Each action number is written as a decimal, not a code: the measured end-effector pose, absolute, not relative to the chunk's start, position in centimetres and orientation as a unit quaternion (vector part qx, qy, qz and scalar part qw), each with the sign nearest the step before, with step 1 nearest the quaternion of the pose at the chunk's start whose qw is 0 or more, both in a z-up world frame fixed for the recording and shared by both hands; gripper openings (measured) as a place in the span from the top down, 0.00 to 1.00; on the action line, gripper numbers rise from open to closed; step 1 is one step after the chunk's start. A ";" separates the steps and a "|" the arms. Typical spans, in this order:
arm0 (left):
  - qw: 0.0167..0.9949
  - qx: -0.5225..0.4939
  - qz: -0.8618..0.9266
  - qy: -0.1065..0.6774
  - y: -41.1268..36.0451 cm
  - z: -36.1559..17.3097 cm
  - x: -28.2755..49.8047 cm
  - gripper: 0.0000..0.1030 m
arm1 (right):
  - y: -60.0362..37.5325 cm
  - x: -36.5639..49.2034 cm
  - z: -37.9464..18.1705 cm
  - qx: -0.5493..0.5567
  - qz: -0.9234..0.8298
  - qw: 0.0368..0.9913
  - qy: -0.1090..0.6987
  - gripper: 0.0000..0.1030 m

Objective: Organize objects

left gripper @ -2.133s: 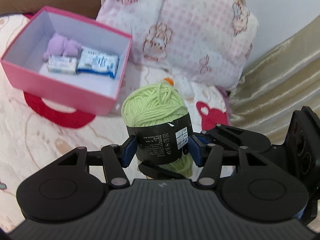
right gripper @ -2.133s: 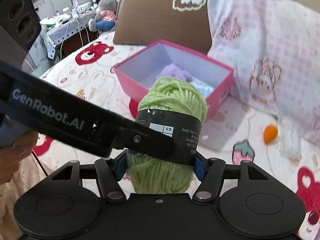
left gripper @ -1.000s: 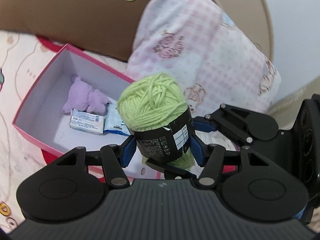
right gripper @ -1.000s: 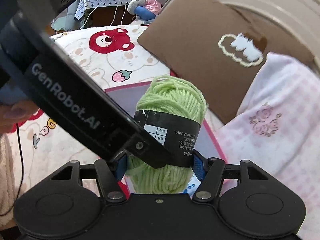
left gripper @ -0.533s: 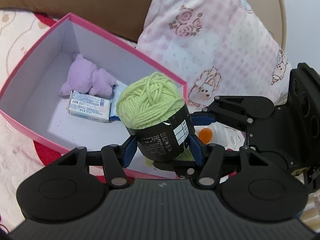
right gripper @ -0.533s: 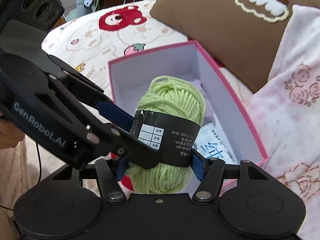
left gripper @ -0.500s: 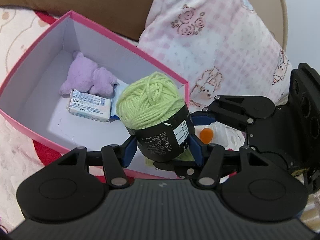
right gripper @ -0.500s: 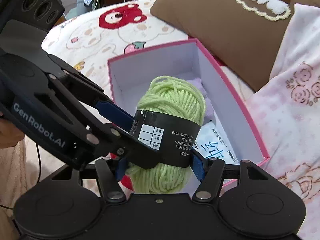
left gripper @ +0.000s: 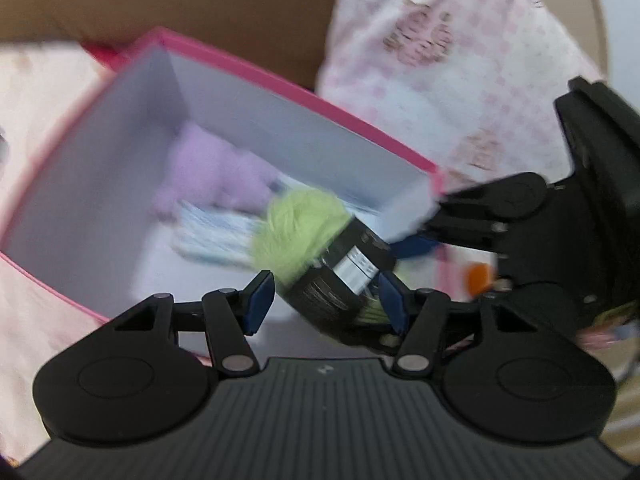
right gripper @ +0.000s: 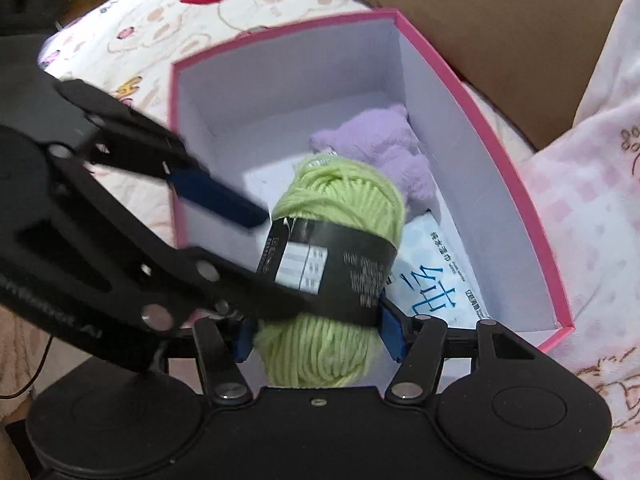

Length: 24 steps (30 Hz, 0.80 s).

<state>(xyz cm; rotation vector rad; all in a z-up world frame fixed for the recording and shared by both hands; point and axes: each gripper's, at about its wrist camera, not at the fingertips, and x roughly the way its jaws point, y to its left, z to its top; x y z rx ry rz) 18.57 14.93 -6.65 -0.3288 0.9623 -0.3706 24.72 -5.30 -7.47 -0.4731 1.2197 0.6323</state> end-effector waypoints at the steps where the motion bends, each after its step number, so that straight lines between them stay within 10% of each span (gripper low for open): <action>1: 0.865 -0.140 -0.169 0.451 14.8 -6.5 18.6 0.45 | -5.3 24.9 -7.6 -0.218 0.290 0.744 0.561 0.38; 24: 0.869 -0.086 -0.195 0.446 13.3 -9.3 20.2 0.58 | -6.0 24.4 -8.6 -0.251 0.317 0.722 0.561 0.33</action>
